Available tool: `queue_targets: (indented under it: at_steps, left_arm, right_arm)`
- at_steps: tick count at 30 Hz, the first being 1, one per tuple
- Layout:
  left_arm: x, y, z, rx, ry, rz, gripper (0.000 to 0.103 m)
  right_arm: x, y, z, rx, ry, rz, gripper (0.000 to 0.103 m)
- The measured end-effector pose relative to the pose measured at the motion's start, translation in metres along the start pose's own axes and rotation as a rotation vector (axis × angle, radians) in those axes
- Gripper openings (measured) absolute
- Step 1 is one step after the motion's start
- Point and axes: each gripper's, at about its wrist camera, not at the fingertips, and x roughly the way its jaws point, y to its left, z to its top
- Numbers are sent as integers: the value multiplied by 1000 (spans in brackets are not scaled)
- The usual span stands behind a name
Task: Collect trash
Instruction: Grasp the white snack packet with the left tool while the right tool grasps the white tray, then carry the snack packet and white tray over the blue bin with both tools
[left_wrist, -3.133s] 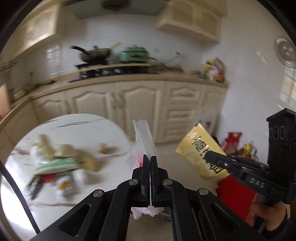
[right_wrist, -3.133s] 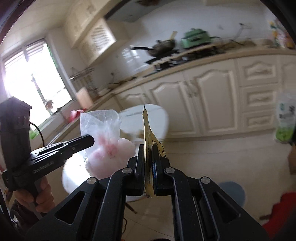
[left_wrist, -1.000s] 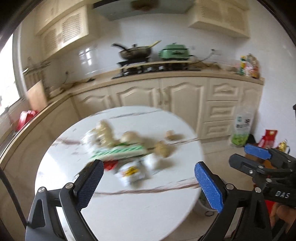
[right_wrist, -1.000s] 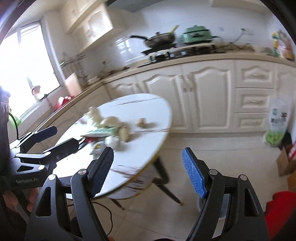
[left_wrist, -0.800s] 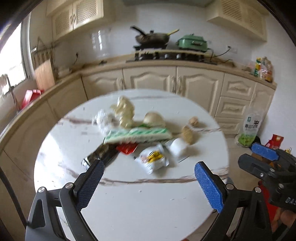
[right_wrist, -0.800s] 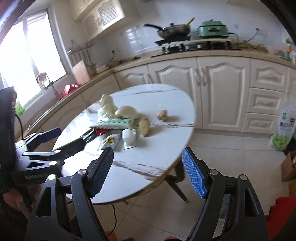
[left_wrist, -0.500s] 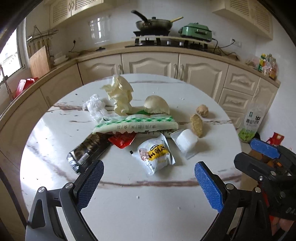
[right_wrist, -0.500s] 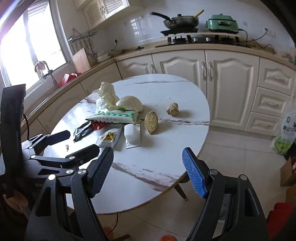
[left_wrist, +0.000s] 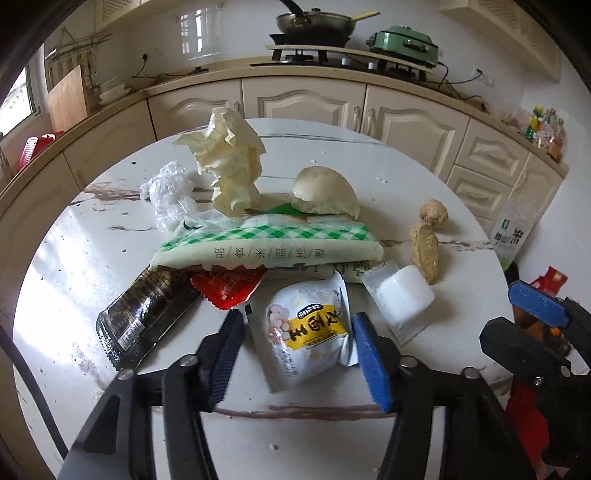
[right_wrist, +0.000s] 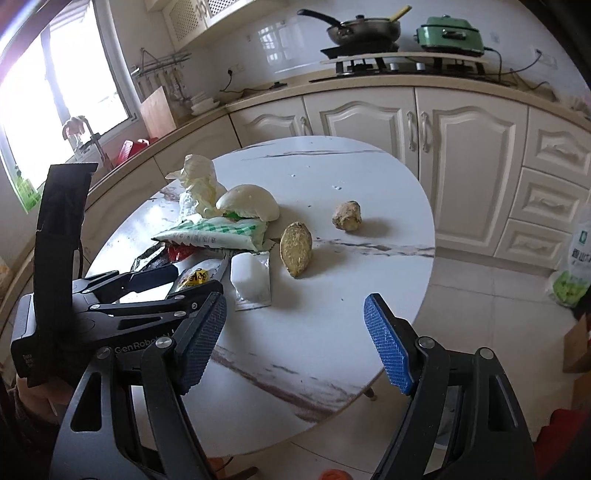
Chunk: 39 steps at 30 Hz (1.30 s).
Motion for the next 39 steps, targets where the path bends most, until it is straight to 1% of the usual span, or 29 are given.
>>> queue_targets:
  at_steps: [1, 3, 4, 6, 7, 14, 19, 24, 25, 26, 27, 28, 29, 32, 36, 39]
  left_arm:
    - [0, 2, 0, 4, -3, -2, 48]
    - [2, 5, 6, 6, -10, -12, 37]
    - [2, 5, 6, 2, -12, -14, 29]
    - [0, 9, 4, 5, -15, -18, 22]
    - [0, 13, 3, 3, -15, -21, 15]
    - [-19, 40, -10, -30, -16, -21, 13]
    - [-35, 64, -17, -61, -41, -18, 13]
    - [-50, 74, -20, -64, -75, -24, 13]
    - [-53, 74, -21, -63, -83, -27, 13]
    - [-56, 75, -21, -64, -92, -31, 13]
    - [-58, 75, -22, -61, -99, -34, 13]
    - [-61, 75, -22, -59, -106, -36, 13]
    - [-64, 75, -22, -57, -114, -37, 13]
    - [-73, 71, -24, -51, -138, -43, 13]
    - [-85, 66, -28, -34, -158, -49, 13]
    - [-96, 59, -31, -20, -180, -48, 13]
  right_arm:
    - [1, 1, 1, 0, 0, 0, 75]
    - [3, 5, 2, -5, 3, 3, 75]
    - [4, 7, 3, -8, 5, 4, 75]
    - [8, 13, 4, -17, 15, 3, 75]
    - [11, 16, 5, -21, 21, 7, 75]
    - [35, 37, 9, -60, 66, 28, 75]
    - [52, 50, 11, -85, 93, 40, 73]
    - [62, 55, 16, -101, 103, 15, 61]
    - [63, 55, 17, -102, 107, 14, 57]
    - [64, 55, 18, -103, 109, 11, 50]
    - [65, 55, 19, -106, 112, 7, 45]
    - [66, 56, 19, -115, 115, 1, 33]
    - [66, 57, 19, -123, 115, 1, 27]
    - [59, 61, 15, -135, 82, 41, 25]
    - [48, 65, 10, -138, 64, 86, 25]
    - [33, 67, 9, -130, 33, 113, 25]
